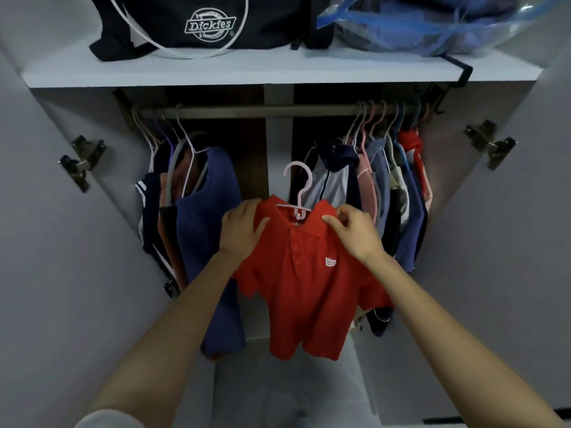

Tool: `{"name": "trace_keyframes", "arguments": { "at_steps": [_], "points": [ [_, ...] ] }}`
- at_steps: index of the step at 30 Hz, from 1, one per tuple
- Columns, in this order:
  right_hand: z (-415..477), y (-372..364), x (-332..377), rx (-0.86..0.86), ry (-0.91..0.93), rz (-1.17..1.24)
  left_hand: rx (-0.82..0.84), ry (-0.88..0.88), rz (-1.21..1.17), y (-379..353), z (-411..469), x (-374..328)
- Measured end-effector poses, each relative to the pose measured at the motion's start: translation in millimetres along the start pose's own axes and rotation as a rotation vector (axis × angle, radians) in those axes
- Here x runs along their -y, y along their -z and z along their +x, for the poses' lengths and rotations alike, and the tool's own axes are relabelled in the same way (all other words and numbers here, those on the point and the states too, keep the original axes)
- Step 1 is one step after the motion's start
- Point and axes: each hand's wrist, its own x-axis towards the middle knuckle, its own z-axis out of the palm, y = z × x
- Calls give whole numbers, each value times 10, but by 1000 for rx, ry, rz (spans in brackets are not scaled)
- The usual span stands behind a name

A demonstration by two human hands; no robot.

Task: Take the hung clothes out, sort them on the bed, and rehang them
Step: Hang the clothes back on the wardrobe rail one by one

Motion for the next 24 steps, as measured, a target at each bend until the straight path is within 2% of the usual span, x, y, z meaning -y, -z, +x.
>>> {"name": "trace_keyframes", "arguments": {
  "at_steps": [10,18,24],
  "points": [
    [890,-73,90,-141,-92,81,-81,51,152,-143,651,38],
    [1453,-277,338,-313,-180,189,-47,53,155,-194,1019,263],
    [1682,-476,504,-326,-223,220,-7,41,150,-167,1180,396]
  ]
}}
